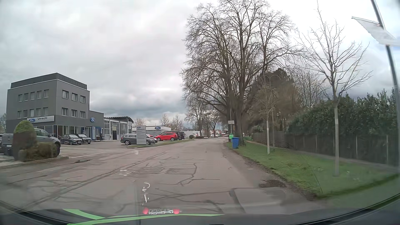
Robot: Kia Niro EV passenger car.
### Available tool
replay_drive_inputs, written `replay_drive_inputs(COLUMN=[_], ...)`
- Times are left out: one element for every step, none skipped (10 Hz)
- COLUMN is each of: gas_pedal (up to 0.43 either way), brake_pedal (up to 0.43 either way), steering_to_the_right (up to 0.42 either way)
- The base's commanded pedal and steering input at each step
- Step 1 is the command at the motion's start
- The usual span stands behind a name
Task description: Follow the waypoints while adhering to traffic rules and regulations
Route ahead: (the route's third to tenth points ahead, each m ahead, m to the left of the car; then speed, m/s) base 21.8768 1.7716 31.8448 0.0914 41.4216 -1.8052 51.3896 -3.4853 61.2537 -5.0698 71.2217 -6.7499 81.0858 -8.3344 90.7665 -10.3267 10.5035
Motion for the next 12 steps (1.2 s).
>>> replay_drive_inputs(gas_pedal=[0.189,0.177,0.169,0.169,0.169,0.138,0.118,0.118,0.11,0.11,0.11,0.11], brake_pedal=[0.0,0.0,0.0,0.0,0.0,0.0,0.0,0.0,0.0,0.0,0.0,0.0], steering_to_the_right=[0.015,0.015,0.015,0.015,0.014,0.012,0.012,0.011,0.01,0.01,0.01,0.01])
